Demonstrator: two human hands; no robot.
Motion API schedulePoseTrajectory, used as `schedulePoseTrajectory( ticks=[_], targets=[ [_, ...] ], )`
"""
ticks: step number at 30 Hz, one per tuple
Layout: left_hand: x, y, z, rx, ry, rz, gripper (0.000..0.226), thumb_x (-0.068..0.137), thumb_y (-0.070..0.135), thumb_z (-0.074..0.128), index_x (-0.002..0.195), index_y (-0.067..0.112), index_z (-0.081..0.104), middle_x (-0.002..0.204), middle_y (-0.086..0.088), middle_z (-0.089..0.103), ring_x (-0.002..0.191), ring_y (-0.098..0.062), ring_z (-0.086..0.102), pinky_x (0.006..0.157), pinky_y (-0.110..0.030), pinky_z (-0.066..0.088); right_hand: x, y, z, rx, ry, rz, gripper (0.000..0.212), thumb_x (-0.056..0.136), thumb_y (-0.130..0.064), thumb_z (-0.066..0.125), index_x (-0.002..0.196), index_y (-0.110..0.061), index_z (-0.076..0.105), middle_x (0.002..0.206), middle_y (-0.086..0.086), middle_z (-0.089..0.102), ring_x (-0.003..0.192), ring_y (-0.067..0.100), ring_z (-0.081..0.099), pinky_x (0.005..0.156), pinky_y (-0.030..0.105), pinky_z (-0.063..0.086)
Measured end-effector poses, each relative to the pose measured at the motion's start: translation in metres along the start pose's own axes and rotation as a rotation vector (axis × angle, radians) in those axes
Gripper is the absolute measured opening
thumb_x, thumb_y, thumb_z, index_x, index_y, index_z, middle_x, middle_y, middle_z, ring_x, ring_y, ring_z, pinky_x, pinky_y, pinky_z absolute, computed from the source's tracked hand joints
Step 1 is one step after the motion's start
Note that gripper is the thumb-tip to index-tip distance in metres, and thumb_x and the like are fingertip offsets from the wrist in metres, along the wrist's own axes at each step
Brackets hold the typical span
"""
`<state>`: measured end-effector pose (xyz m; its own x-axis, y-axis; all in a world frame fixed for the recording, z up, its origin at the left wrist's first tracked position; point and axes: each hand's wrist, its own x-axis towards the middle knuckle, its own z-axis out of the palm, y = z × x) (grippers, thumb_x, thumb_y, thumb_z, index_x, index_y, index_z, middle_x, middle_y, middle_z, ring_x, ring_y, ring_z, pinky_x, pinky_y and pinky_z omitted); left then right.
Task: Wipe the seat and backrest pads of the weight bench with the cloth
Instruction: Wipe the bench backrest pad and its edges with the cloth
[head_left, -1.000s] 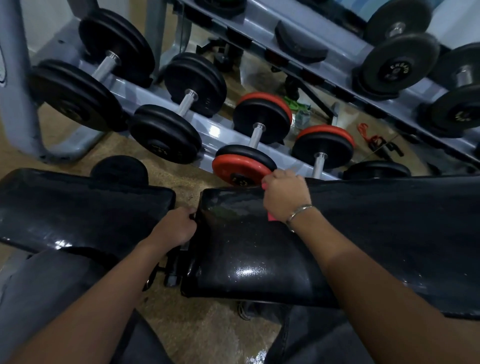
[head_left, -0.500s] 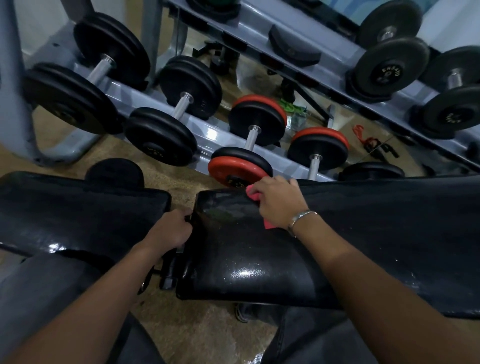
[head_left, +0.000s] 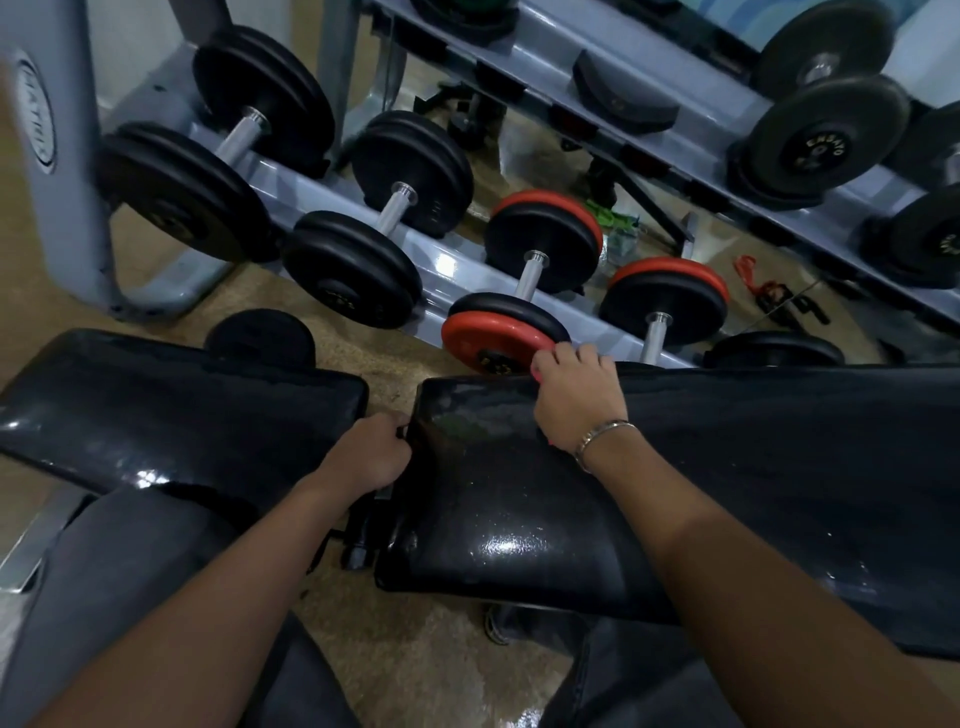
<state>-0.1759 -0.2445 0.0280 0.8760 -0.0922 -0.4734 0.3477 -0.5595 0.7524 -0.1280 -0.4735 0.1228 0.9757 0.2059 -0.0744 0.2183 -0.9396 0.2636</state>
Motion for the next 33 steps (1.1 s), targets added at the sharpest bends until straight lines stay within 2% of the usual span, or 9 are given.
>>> schedulePoseTrajectory(
  ticks=[3, 6, 11, 14, 17, 21, 25, 28, 33],
  targets=[
    [0.001, -0.001, 0.0, 0.007, -0.002, -0.015, 0.058, 0.091, 0.006, 0.041, 0.147, 0.016, 0.05, 0.121, -0.018, 0.069, 0.106, -0.036, 0.068, 0.096, -0.046, 0.056, -0.008, -0.006, 0.002, 0.044, -0.023, -0.148, 0.043, 0.091, -0.021, 0.047, 0.133, -0.025, 0.055, 0.126, 0.0, 0.059, 0.111, 0.028, 0.05, 0.096, 0.045, 0.04],
    [0.003, -0.002, -0.001, 0.026, -0.015, -0.02, 0.061, 0.089, 0.006, 0.04, 0.149, 0.016, 0.049, 0.123, -0.017, 0.068, 0.107, -0.035, 0.067, 0.097, -0.047, 0.056, -0.023, 0.005, 0.004, 0.052, 0.054, -0.243, 0.031, 0.093, -0.024, 0.045, 0.119, -0.031, 0.06, 0.114, -0.005, 0.062, 0.1, 0.025, 0.052, 0.087, 0.042, 0.04],
    [0.002, -0.002, 0.0, 0.031, -0.006, -0.013, 0.059, 0.09, 0.004, 0.041, 0.147, 0.015, 0.051, 0.121, -0.016, 0.068, 0.1, -0.035, 0.069, 0.095, -0.047, 0.057, -0.017, -0.007, 0.006, -0.022, 0.098, -0.003, 0.032, 0.089, -0.019, 0.046, 0.118, -0.019, 0.06, 0.113, 0.006, 0.06, 0.101, 0.033, 0.052, 0.089, 0.047, 0.041],
    [0.002, -0.002, 0.001, 0.04, -0.004, -0.008, 0.059, 0.09, 0.005, 0.04, 0.147, 0.016, 0.05, 0.119, -0.016, 0.07, 0.1, -0.034, 0.07, 0.095, -0.047, 0.057, -0.031, -0.018, 0.012, -0.013, 0.068, -0.131, 0.048, 0.084, -0.02, 0.043, 0.129, -0.019, 0.06, 0.118, 0.003, 0.062, 0.102, 0.033, 0.052, 0.085, 0.045, 0.042],
    [0.001, -0.001, 0.0, 0.042, -0.001, -0.008, 0.059, 0.091, 0.005, 0.04, 0.147, 0.018, 0.05, 0.121, -0.015, 0.069, 0.098, -0.033, 0.07, 0.094, -0.046, 0.058, -0.043, -0.006, 0.008, -0.003, 0.108, -0.264, 0.039, 0.084, -0.023, 0.042, 0.117, -0.024, 0.062, 0.11, -0.001, 0.063, 0.093, 0.029, 0.054, 0.077, 0.042, 0.042],
    [0.0, 0.0, 0.0, 0.022, -0.008, -0.012, 0.059, 0.09, 0.002, 0.041, 0.146, 0.018, 0.052, 0.126, -0.016, 0.065, 0.101, -0.036, 0.069, 0.093, -0.047, 0.058, -0.035, -0.01, 0.005, -0.032, 0.125, -0.068, 0.029, 0.085, -0.018, 0.049, 0.11, -0.021, 0.062, 0.106, 0.004, 0.061, 0.094, 0.032, 0.053, 0.081, 0.045, 0.042],
    [0.002, -0.002, 0.001, 0.003, 0.009, 0.002, 0.051, 0.089, 0.006, 0.045, 0.136, 0.017, 0.06, 0.105, -0.012, 0.071, 0.088, -0.032, 0.07, 0.084, -0.048, 0.061, -0.054, -0.03, 0.011, -0.024, 0.073, -0.151, 0.056, 0.076, -0.022, 0.032, 0.123, -0.019, 0.063, 0.115, 0.004, 0.064, 0.096, 0.032, 0.054, 0.08, 0.044, 0.043],
    [0.002, -0.002, 0.001, 0.004, 0.026, 0.017, 0.042, 0.093, 0.008, 0.047, 0.132, 0.015, 0.061, 0.098, -0.011, 0.071, 0.076, -0.027, 0.068, 0.081, -0.047, 0.062, -0.069, -0.015, 0.009, 0.007, 0.1, -0.297, 0.038, 0.08, -0.024, 0.04, 0.11, -0.026, 0.062, 0.108, -0.002, 0.063, 0.091, 0.028, 0.054, 0.077, 0.042, 0.042],
    [0.002, -0.004, 0.003, -0.019, 0.029, 0.027, 0.036, 0.096, 0.013, 0.049, 0.13, 0.015, 0.061, 0.094, -0.008, 0.069, 0.08, -0.028, 0.07, 0.083, -0.049, 0.061, -0.067, -0.023, 0.006, -0.044, 0.099, -0.088, 0.04, 0.078, -0.019, 0.049, 0.115, -0.022, 0.063, 0.108, 0.005, 0.061, 0.092, 0.031, 0.051, 0.078, 0.044, 0.043]
  ],
)
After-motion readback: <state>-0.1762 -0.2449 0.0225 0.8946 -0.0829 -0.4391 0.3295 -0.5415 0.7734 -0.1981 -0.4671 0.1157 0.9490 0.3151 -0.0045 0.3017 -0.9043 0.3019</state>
